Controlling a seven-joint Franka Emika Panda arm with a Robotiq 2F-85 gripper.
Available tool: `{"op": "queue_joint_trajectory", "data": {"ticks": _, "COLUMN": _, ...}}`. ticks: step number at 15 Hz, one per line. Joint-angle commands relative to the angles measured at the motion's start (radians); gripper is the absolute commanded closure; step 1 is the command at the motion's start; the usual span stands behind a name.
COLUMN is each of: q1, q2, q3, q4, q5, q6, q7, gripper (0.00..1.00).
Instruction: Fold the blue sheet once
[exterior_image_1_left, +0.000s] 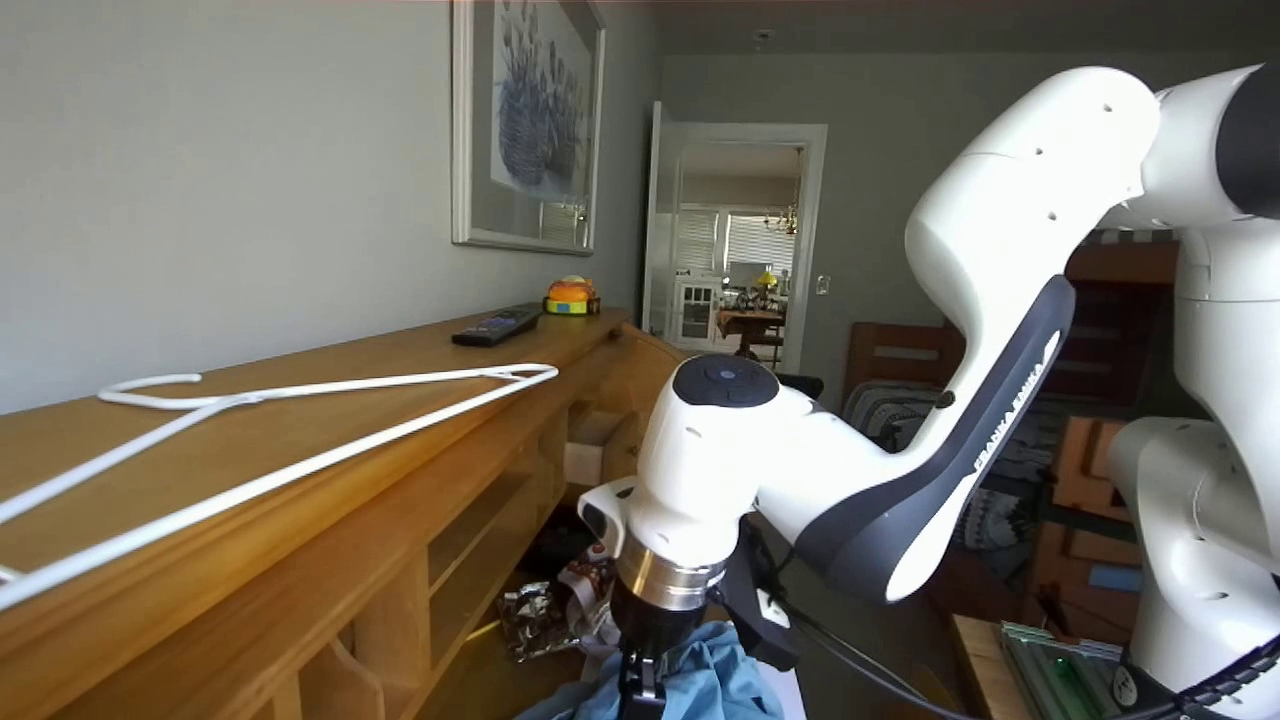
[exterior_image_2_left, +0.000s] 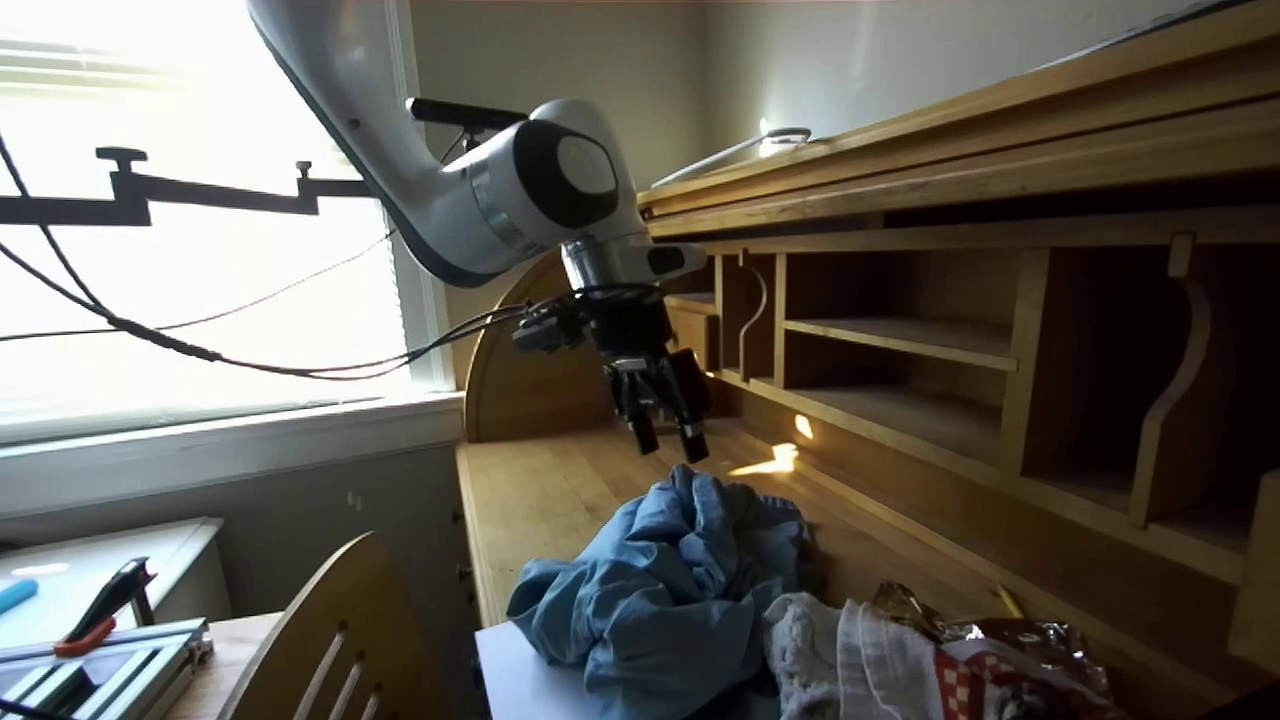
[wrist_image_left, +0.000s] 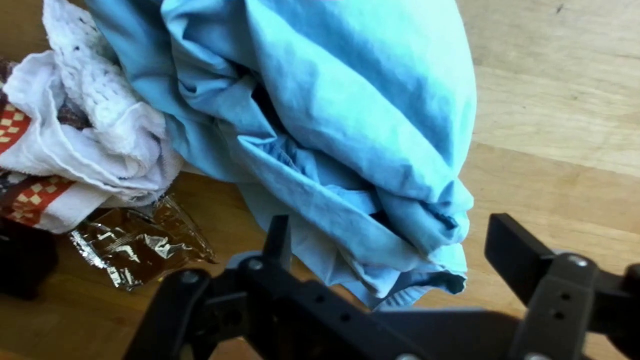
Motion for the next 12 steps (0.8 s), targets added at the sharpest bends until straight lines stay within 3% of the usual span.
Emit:
{"op": "queue_joint_trajectory", "data": {"ticks": 1, "q1": 0.037, "q2": 0.035, "q3": -0.050, "q4": 0.021, "q5": -0.148, "q6": 0.058, "q7": 0.121, "gripper": 0.00}}
{"op": "queue_joint_trajectory", "data": {"ticks": 6, "q1": 0.031, "q2": 0.113, "q3": -0.072, "q4": 0.054, "q5": -0.241, "q6": 0.191, "q7": 0.204, "gripper": 0.00}}
{"op": "queue_joint_trajectory", "data": {"ticks": 12, "q1": 0.028, "q2": 0.214, "q3": -0.140, "q4": 0.101, "q5": -0.322, "q6": 0.352, "q7": 0.209, "gripper": 0.00}}
